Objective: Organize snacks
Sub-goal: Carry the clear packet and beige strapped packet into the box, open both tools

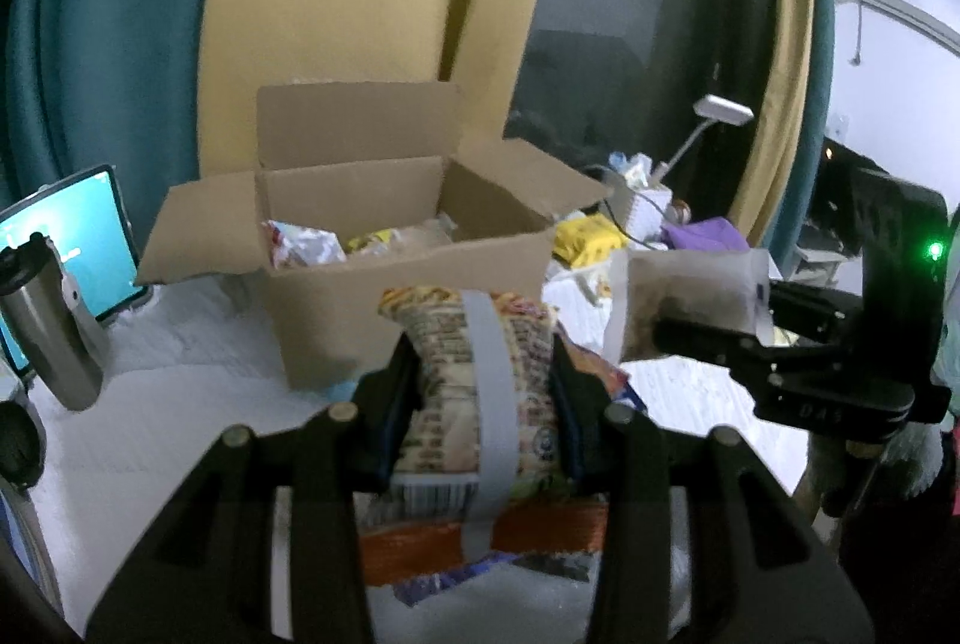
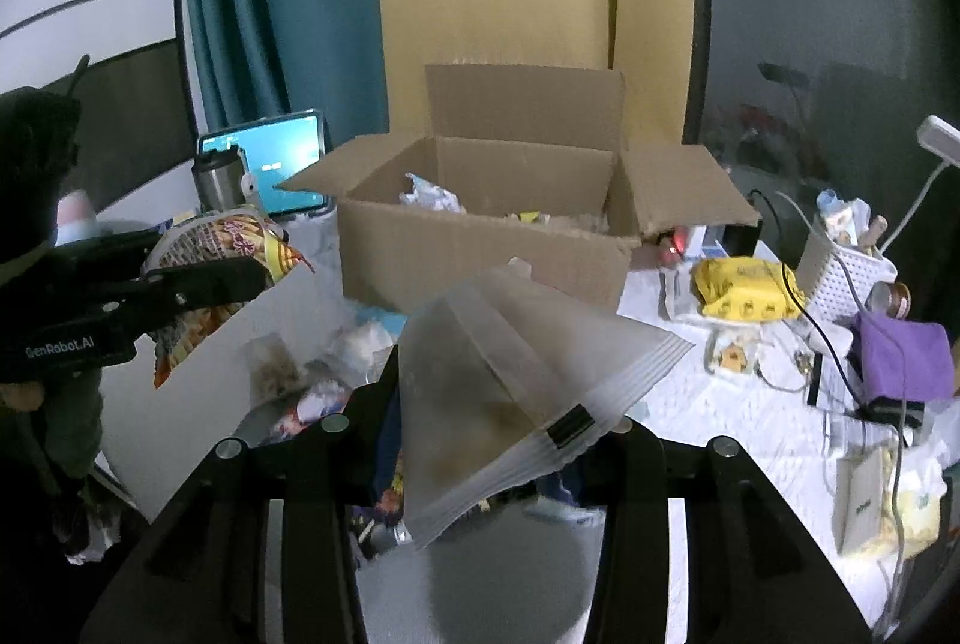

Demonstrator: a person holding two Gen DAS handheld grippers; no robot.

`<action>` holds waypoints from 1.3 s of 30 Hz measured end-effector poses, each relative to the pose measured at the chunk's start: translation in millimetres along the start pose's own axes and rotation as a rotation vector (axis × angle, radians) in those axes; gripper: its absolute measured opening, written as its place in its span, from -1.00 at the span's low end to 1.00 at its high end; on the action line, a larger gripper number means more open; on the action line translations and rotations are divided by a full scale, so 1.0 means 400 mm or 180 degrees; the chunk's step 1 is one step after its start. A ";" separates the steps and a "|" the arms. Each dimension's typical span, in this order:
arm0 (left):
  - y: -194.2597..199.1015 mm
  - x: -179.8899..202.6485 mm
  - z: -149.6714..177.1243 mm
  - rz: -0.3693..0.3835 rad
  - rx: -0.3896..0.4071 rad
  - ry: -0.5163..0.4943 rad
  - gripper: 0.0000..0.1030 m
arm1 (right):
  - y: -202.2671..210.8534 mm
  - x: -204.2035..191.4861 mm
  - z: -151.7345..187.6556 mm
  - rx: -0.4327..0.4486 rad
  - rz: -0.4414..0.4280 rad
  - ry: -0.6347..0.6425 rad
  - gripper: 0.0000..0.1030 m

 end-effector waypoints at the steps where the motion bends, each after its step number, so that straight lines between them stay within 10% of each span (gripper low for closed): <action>1: -0.003 -0.010 -0.009 -0.0011 0.0017 0.0033 -0.20 | -0.006 0.003 -0.011 0.0017 -0.0004 -0.0010 -0.14; 39: -0.369 -0.225 -0.230 -0.0191 0.0142 0.0197 -0.20 | -0.374 0.196 -0.276 0.0185 -0.0059 -0.0221 -0.14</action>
Point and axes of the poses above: each gripper's, at about its wrist camera, not at the fingertips, and y roughly against the way its jaws point, x to its right, z to its underside, the point moved 1 cm from there along -y, roughly the way its jaws point, and after that the axes turned 1 degree about x, right-handed, at the moved point
